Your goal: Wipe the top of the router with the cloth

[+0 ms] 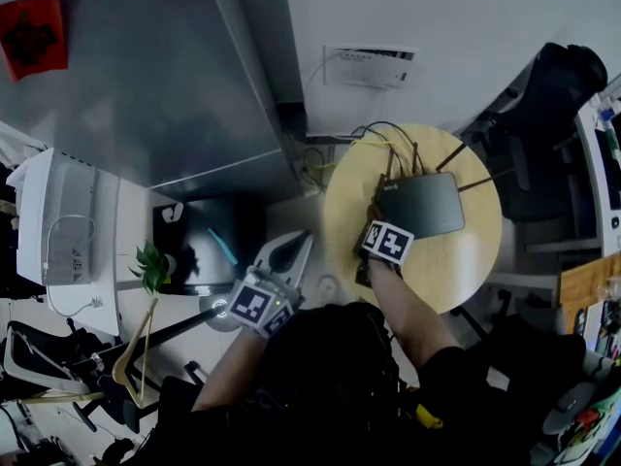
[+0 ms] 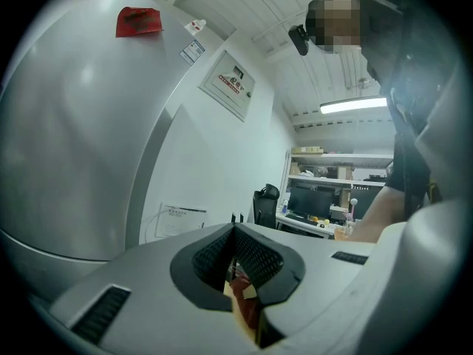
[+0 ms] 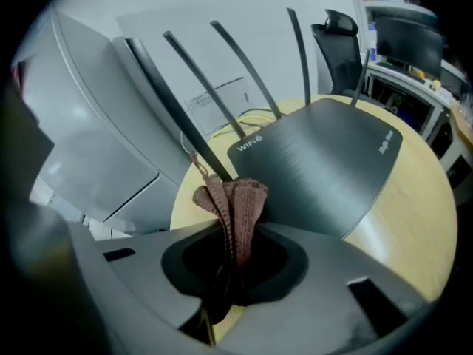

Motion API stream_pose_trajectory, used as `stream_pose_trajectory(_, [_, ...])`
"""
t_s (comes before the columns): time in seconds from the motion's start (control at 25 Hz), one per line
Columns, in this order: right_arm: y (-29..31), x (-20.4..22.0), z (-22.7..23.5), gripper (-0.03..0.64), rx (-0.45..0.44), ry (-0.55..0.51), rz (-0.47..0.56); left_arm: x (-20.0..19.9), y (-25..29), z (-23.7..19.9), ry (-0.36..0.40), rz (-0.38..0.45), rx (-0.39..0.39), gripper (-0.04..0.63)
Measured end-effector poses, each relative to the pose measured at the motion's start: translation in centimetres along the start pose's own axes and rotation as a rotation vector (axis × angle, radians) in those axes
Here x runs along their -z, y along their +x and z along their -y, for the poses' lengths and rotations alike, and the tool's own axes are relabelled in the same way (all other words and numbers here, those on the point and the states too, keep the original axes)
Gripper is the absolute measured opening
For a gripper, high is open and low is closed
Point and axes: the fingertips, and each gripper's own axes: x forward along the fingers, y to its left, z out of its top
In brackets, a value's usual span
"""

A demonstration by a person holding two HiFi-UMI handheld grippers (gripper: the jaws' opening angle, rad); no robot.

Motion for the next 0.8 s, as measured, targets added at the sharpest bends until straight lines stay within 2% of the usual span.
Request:
stream_pose_trajectory(0.24, [-0.4, 0.9, 0.5, 0.064, -0.010, 0.017, -0.019, 0.0, 0.3, 0.3, -0.006, 0.011, 0.002, -0.008])
stream_pose_trajectory(0.36, [-0.9, 1.6, 0.8, 0.064, -0.017, 0.016, -0.034, 0.1, 0.5, 1.0, 0.017, 0.004, 0.028, -0.009])
stream_pose_trajectory(0.8, [-2.3, 3.9, 3.3, 0.064, -0.021, -0.134, -0.062, 0.3, 1.0, 3.8, 0.020, 0.003, 0.054, -0.008])
